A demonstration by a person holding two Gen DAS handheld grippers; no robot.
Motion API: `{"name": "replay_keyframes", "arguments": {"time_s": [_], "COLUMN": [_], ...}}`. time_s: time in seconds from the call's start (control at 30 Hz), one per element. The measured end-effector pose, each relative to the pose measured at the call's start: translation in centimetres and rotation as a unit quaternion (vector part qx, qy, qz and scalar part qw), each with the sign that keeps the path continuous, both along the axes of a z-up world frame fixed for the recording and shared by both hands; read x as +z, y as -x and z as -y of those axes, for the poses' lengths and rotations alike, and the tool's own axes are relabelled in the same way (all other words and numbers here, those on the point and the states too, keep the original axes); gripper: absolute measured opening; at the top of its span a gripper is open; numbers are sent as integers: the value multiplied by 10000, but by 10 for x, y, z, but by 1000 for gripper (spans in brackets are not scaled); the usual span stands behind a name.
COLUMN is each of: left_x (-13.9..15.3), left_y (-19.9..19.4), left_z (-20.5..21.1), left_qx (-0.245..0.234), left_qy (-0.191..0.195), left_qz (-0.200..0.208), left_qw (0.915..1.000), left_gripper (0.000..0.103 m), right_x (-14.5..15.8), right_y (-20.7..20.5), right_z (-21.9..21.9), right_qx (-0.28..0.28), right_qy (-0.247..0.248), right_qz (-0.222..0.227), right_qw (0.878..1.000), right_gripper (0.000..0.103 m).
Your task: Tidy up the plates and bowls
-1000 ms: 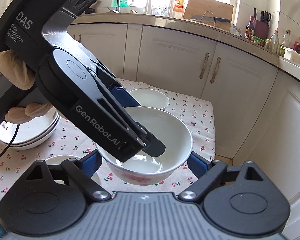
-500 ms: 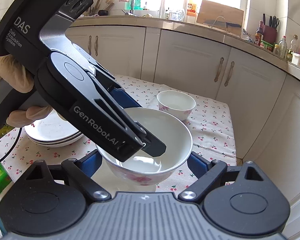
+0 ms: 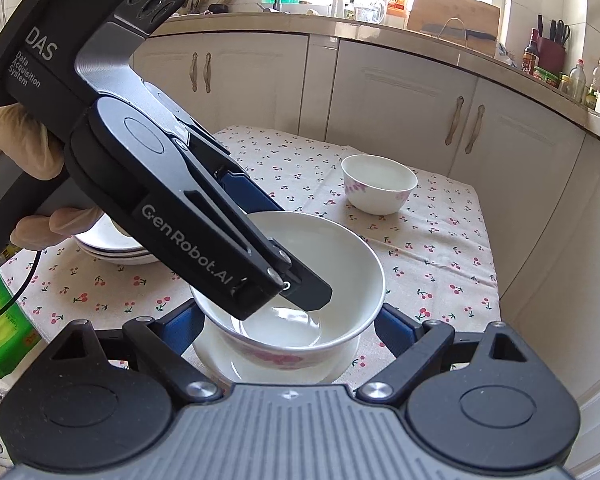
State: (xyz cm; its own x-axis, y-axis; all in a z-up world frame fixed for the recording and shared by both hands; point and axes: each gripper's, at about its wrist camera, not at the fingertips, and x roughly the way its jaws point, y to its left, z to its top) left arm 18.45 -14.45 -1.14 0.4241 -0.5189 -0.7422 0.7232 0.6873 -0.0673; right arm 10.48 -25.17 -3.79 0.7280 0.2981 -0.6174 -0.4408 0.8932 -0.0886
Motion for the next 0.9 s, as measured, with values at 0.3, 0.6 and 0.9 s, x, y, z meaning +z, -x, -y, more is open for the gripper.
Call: {"name": "replay_keyframes", "arguments": {"time_s": [0.3,0.6,0.9], "left_x": [-7,-10,-14], "left_y": [0,-1,-5], "left_z": [-1,-2,-3], "left_qx": [5,26,31], "left_qy": [-3,30,70], "left_qz": [-89,-127,-192], "left_qw": [10000,9999,9998], "left_gripper": [69,69,70], "right_x": [-8,-13,-15], "right_y": [1,-2,-5], "right_z": [-2,-3,-2], "right_qx": [9,17,9], "right_qy": [1,47,3], "right_qz": [-118,-152,-215], "right_qw": [9999,9999,9998], "right_gripper": [94,94,94]}}
